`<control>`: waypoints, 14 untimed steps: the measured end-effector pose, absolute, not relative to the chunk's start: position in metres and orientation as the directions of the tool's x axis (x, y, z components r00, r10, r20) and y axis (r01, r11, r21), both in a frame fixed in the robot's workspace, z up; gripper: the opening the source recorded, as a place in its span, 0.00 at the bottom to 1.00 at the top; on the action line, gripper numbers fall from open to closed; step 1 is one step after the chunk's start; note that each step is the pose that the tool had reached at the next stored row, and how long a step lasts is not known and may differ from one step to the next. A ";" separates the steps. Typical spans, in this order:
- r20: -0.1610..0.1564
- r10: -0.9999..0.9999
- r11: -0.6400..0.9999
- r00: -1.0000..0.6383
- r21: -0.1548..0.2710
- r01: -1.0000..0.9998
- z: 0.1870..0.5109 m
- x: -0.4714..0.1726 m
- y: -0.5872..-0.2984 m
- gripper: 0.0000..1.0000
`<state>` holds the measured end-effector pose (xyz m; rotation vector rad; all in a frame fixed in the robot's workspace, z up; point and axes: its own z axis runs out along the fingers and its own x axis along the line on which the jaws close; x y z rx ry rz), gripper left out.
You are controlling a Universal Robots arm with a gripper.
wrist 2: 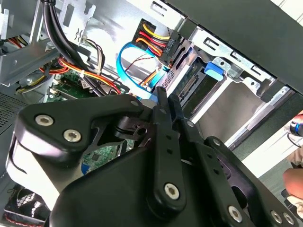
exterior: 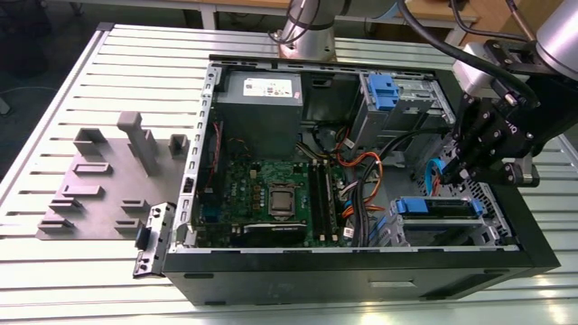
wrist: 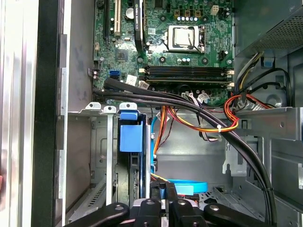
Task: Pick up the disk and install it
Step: 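Insert the first disk wire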
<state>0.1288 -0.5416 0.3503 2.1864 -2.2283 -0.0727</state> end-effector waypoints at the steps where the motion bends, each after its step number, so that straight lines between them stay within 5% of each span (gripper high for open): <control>1: -0.019 -1.000 0.019 -0.019 0.047 -0.999 0.350 0.129 -0.542 0.16; 14: -0.020 -1.000 0.019 -0.019 0.045 -0.999 0.348 0.128 -0.557 0.16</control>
